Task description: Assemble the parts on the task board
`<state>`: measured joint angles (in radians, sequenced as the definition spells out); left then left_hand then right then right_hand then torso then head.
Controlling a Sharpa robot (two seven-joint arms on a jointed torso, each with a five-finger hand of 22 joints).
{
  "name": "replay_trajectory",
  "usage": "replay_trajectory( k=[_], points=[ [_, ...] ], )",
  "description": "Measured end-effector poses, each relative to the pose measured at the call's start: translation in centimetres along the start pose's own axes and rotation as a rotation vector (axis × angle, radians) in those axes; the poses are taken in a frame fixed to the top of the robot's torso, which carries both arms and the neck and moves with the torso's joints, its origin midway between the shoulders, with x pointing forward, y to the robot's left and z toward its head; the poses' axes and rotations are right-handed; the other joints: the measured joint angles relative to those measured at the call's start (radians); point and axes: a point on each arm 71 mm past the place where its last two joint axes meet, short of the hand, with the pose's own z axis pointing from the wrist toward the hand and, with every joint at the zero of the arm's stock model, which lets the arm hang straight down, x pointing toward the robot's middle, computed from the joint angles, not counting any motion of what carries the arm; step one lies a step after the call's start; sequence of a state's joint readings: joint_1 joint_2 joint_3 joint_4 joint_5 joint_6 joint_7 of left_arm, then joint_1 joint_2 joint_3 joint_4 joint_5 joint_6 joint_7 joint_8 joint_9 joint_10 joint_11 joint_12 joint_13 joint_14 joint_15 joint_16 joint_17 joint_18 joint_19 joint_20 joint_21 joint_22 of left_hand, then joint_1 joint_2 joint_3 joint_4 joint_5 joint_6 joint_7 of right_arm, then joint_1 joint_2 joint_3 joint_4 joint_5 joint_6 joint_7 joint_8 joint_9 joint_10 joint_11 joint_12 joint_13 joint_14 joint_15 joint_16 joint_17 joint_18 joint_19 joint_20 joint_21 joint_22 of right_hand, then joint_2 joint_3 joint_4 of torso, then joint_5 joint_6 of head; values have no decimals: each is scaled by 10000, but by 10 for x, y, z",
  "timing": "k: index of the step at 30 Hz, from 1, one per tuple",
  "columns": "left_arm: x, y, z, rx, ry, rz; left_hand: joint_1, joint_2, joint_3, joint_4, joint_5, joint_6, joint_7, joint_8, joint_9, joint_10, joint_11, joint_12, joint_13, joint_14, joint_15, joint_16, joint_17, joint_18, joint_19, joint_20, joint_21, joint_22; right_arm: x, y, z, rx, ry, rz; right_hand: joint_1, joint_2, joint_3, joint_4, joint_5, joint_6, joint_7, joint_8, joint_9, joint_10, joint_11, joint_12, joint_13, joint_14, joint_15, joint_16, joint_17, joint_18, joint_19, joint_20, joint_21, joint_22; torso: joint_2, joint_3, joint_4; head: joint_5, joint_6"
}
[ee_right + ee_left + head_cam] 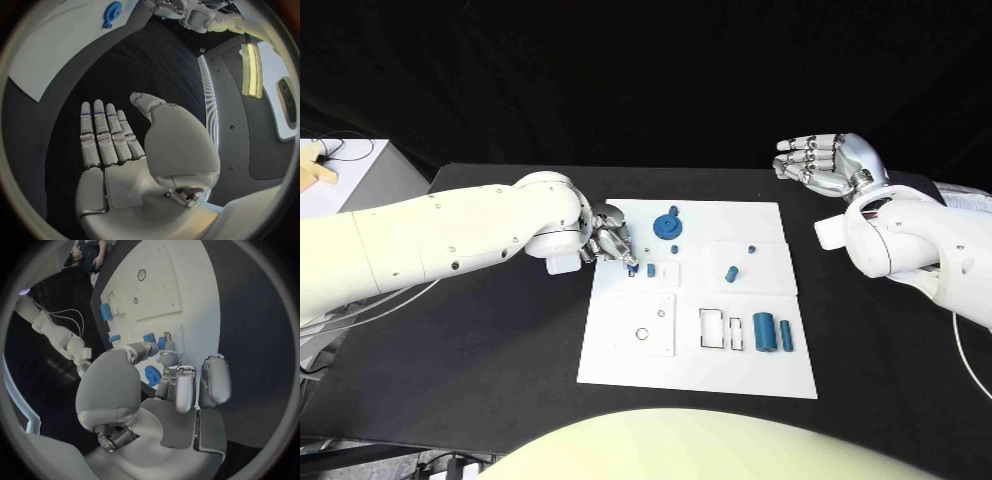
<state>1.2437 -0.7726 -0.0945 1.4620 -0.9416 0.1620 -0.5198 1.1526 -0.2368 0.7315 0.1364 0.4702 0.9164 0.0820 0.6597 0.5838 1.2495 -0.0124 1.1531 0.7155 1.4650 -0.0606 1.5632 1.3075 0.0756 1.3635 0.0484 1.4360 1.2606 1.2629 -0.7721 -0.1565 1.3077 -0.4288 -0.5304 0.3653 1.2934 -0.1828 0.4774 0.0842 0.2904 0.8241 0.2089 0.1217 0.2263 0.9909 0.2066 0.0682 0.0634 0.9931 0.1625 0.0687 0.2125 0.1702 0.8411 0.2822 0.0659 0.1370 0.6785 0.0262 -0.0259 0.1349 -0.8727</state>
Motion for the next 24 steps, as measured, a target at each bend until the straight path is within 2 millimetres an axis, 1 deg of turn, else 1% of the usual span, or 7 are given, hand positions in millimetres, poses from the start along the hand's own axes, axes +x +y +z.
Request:
replay_trajectory(
  k=[3,13,18,20,24],
  points=[
    [0,0,0,-4,5,5,0,1,0,0,-3,3,-4,0,0,0,0,0,24,0,0,0,0,0,35,-34,0,11,0,0,0,1,-1,0,0,0,0,0,0,0,0,0,0,0,0,0,0,0,0,0,0,1,0,0,0,0,-3,1,-2,11,0],
    [0,4,-1,-67,27,9,2,2,0,0,10,5,-5,0,0,1,2,0,28,0,0,0,0,0,35,-35,-1,11,0,0,0,1,-7,-3,0,0,0,0,0,0,0,0,0,0,0,0,0,0,0,0,1,1,0,0,0,1,-3,0,-2,32,0],
    [0,6,-1,-118,35,24,2,2,-1,0,37,6,-6,-1,0,37,-30,0,39,0,0,0,0,1,34,-34,0,10,-1,0,0,4,-11,-4,0,0,0,0,0,0,0,0,0,0,0,0,0,0,0,0,2,0,0,0,0,1,-3,0,-2,36,0],
    [0,7,-1,-126,38,35,-37,41,0,0,37,6,-7,-1,0,37,-30,0,50,0,1,0,0,0,34,-35,-1,10,-1,-1,0,6,-13,-6,0,0,0,0,0,0,0,0,0,0,0,0,0,0,0,0,2,0,0,0,0,1,-3,0,-2,42,0],
    [0,7,-2,-129,47,47,-37,41,-1,0,37,7,-7,-3,0,38,-29,0,52,0,1,0,0,-1,34,-34,-1,10,-1,-1,0,7,-13,-5,0,0,0,0,0,0,0,0,0,0,0,0,0,0,0,0,2,0,0,0,0,1,-3,0,-3,51,0]
  ],
)
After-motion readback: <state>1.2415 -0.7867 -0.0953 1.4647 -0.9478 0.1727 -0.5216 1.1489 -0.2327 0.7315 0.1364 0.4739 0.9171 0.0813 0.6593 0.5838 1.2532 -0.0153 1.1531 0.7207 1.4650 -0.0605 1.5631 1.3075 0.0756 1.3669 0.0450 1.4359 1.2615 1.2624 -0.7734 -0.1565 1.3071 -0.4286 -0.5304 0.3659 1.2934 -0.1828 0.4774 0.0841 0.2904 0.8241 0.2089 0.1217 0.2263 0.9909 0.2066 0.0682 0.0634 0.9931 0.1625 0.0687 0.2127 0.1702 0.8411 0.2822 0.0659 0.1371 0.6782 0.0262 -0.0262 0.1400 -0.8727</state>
